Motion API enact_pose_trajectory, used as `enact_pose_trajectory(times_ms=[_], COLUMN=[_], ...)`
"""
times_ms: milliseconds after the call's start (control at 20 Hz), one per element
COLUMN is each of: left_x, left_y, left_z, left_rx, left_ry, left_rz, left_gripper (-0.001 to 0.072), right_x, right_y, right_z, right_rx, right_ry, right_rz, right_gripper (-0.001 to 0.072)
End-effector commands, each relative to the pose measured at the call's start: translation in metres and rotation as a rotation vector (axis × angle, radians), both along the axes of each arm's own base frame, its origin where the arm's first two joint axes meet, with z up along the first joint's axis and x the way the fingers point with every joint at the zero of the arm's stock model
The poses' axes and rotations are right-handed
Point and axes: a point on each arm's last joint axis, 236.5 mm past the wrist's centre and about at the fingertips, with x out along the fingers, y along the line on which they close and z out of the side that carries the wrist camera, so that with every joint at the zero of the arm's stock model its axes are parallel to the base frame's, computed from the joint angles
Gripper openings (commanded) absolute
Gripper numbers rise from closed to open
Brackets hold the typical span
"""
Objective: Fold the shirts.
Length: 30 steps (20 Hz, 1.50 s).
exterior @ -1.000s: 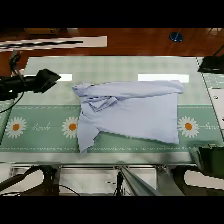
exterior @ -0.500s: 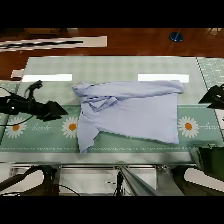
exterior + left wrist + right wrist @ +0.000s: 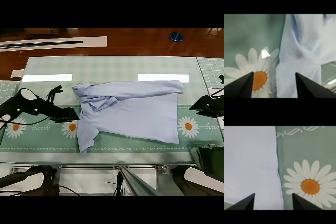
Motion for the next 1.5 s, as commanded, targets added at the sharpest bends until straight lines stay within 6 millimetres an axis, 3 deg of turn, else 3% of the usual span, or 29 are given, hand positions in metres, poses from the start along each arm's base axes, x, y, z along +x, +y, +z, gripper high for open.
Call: enact_pose_trajectory(times_ms=[0,150,200,250,300,500,700,1100,1300,1450], left_x=[0.009,0.012,0.01,0.006,0.005,-0.003,-0.002,-0.001,-0.001,-0.001], left_y=[-0.019,-0.044,-0.049,-0.052,-0.052,-0.048,-0.041,-0.042,-0.042,-0.042], left_z=[-0.021,-0.029,-0.032,-0.033,-0.032,-0.026,-0.016,-0.012,-0.011,-0.011], left_rx=[0.013,-0.017,-0.021,-0.023,-0.026,-0.049,-0.066,-0.069,-0.069,-0.07], left_ry=[-0.012,-0.018,-0.006,0.005,0.008,0.048,0.034,0.019,0.017,0.017], left_rz=[-0.004,-0.023,-0.033,-0.046,-0.051,-0.056,-0.059,-0.069,-0.072,-0.072], left_gripper=[0.059,0.0586,0.0452,0.0123,0.0027,0.0026,0.0026,0.0026,0.0026,0.0026], right_x=[0.003,0.004,0.004,0.003,0.002,-0.014,-0.057,-0.109,-0.121,-0.117], right_y=[0.003,0.004,0.004,0.005,0.006,0.008,0.017,0.058,0.071,0.085], right_z=[-0.005,-0.005,-0.005,-0.004,-0.004,-0.007,-0.035,-0.069,-0.079,-0.09], right_rx=[0.012,0.016,0.016,0.019,0.024,0.036,0.104,0.211,0.244,0.284], right_ry=[-0.024,-0.027,-0.026,-0.023,-0.018,0.036,0.114,0.23,0.262,0.243], right_rz=[-0.002,-0.004,-0.003,-0.002,0.001,0.019,-0.062,-0.074,-0.088,-0.167], right_gripper=[0.0523,0.0523,0.0523,0.0523,0.0523,0.0523,0.0537,0.0537,0.0535,0.0528])
